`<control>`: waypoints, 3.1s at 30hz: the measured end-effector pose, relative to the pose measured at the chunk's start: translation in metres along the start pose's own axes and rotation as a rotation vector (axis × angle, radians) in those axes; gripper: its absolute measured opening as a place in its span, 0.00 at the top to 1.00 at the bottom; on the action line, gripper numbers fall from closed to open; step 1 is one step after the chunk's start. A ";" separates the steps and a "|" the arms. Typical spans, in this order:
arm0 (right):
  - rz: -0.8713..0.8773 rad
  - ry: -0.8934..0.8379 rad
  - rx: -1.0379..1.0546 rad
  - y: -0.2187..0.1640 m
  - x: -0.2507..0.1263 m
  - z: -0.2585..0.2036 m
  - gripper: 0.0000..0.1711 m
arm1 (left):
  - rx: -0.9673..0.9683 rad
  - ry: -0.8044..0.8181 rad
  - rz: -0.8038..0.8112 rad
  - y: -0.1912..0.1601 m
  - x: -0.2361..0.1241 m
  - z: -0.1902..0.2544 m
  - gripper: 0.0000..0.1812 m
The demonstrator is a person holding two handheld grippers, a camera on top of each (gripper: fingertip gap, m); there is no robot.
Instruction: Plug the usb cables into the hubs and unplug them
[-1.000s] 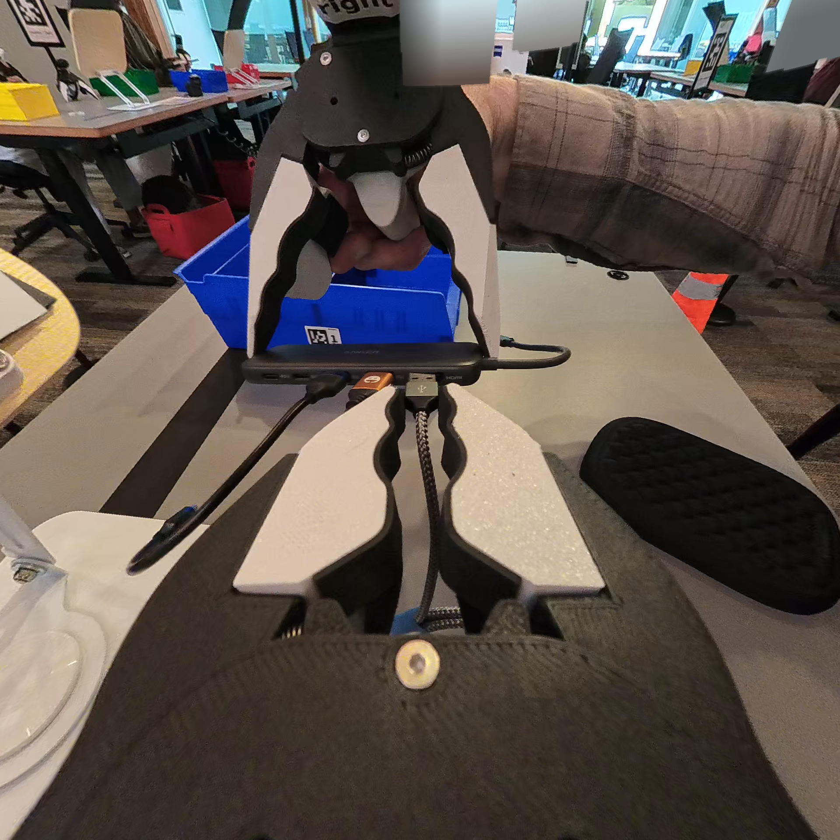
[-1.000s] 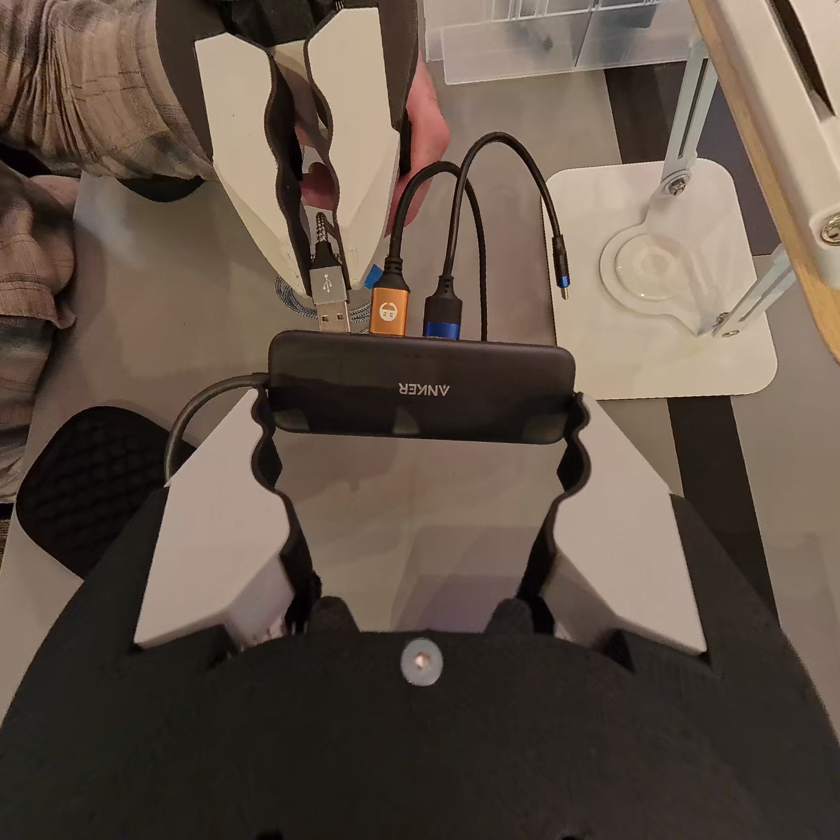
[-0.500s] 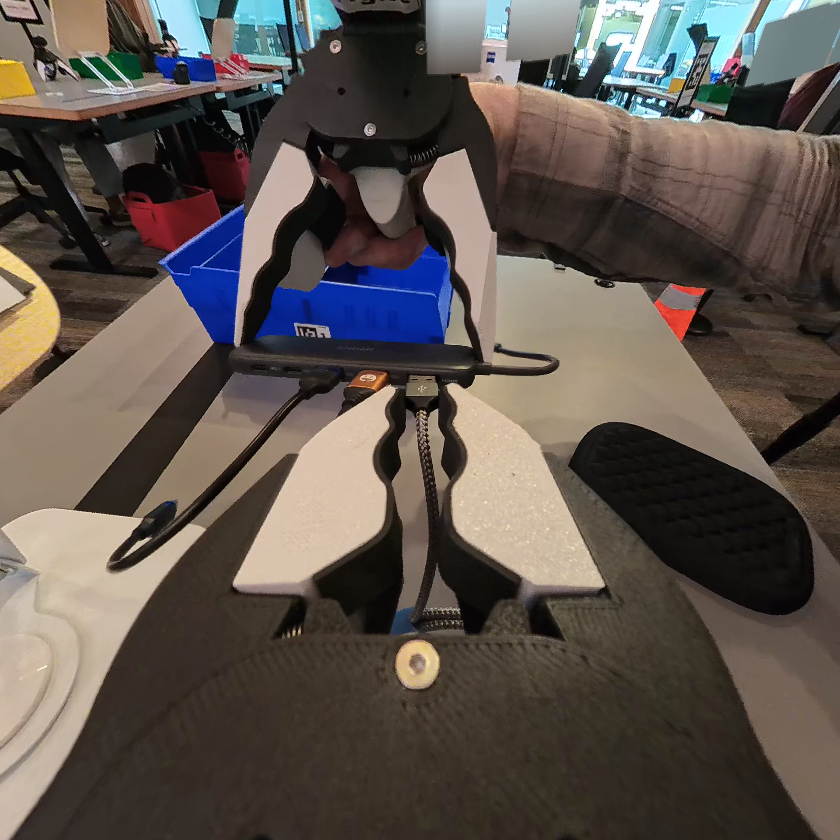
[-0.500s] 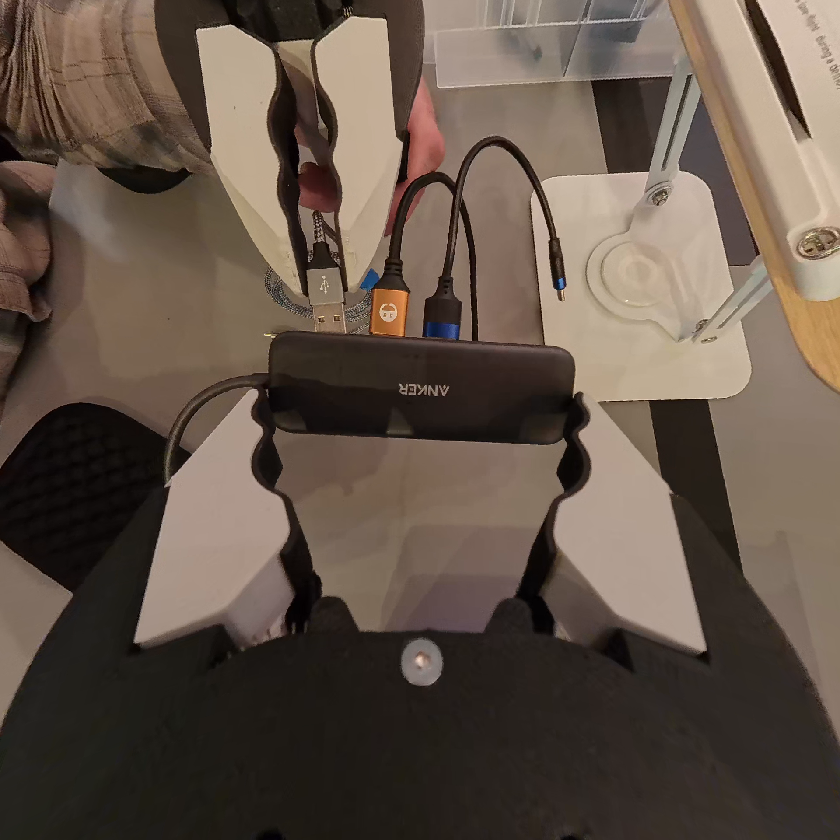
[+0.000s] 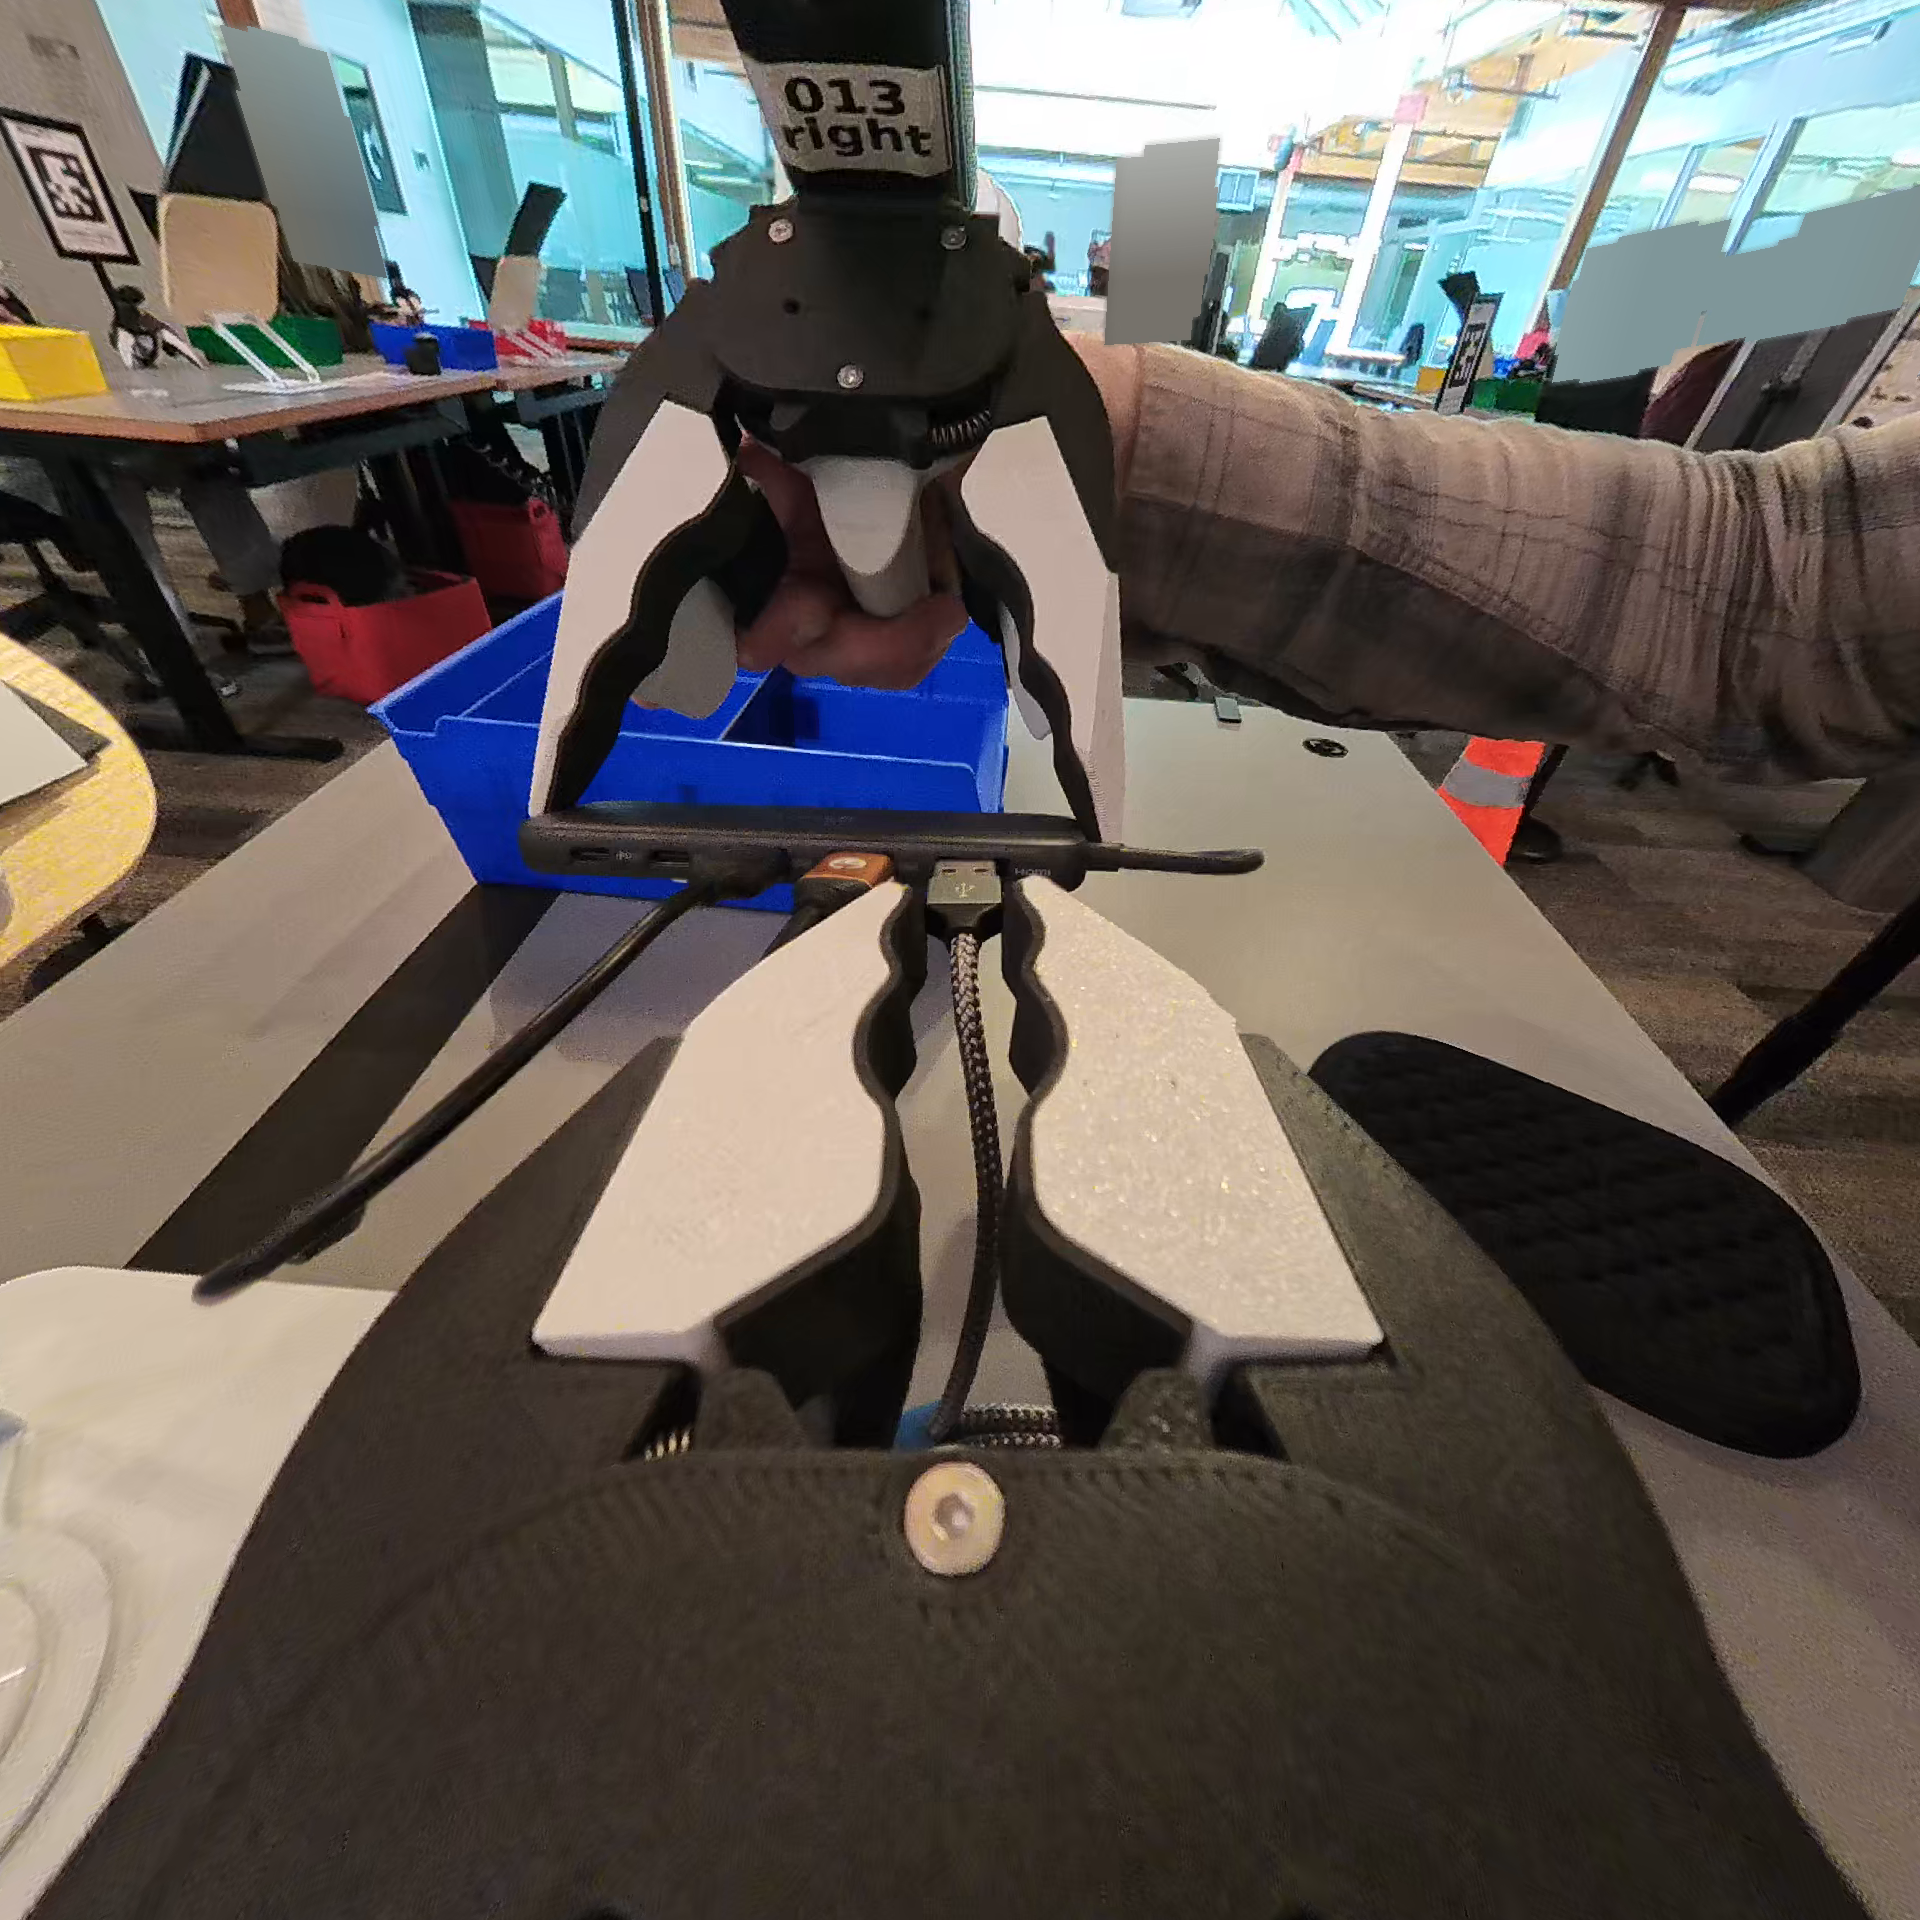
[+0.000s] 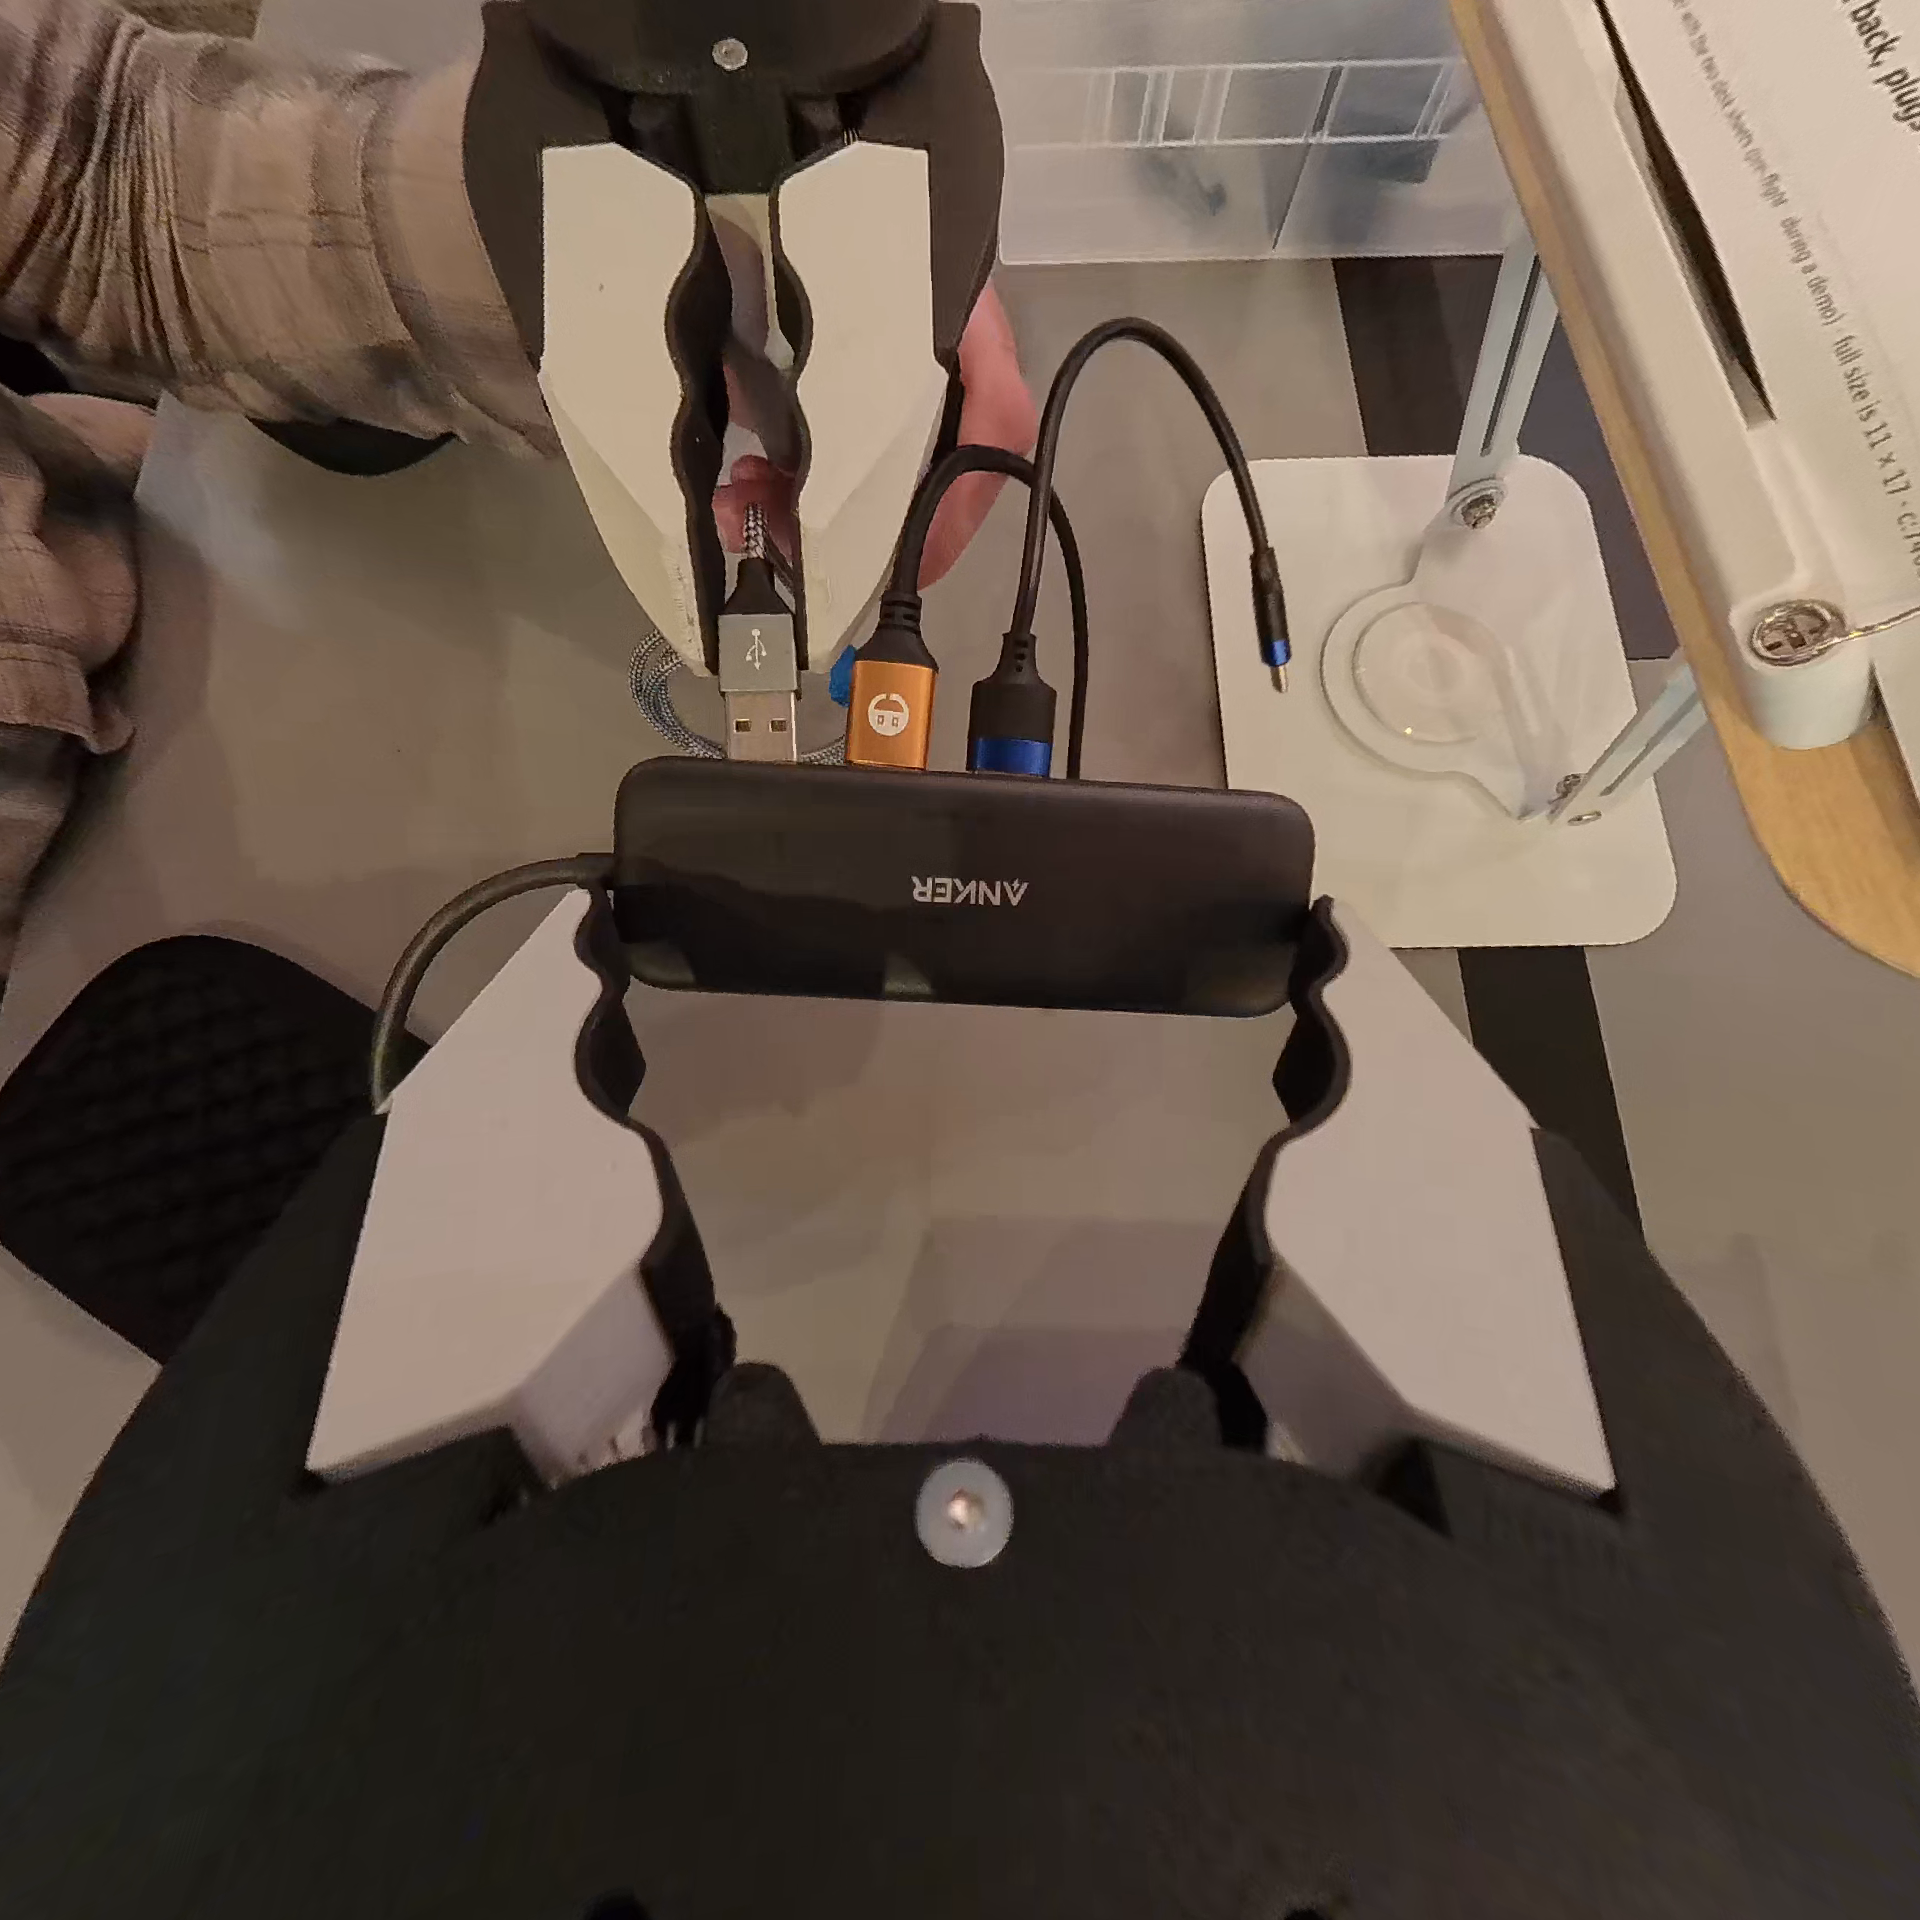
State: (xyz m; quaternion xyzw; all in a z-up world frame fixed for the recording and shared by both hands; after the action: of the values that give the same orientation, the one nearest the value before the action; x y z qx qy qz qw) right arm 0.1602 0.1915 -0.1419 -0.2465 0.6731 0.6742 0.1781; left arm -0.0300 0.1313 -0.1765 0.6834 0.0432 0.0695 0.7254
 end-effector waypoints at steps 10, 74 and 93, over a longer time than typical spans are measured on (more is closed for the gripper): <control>-0.002 0.011 -0.016 0.003 0.001 -0.002 0.27 | -0.040 -0.043 0.020 0.002 -0.002 0.000 0.92; -0.140 0.013 -0.062 0.009 0.008 -0.007 0.27 | 0.064 -0.011 -0.206 0.011 0.002 0.008 0.92; -0.037 0.032 -0.039 0.010 0.000 -0.007 0.27 | 0.044 -0.050 -0.091 0.013 -0.001 0.007 0.92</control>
State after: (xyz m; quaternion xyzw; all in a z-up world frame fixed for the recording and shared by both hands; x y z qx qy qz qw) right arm 0.1549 0.1844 -0.1339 -0.2729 0.6579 0.6797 0.1750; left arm -0.0307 0.1253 -0.1634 0.6980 0.0576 0.0180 0.7135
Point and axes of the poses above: each gripper's, where its closed fingertips meet, x out along the fingers, y out of its top, z = x × y across the jaws, the point moved 10 cm from there along -x, back along the fingers, and after that the axes turned 8 degrees about z, right-handed, at the moved point
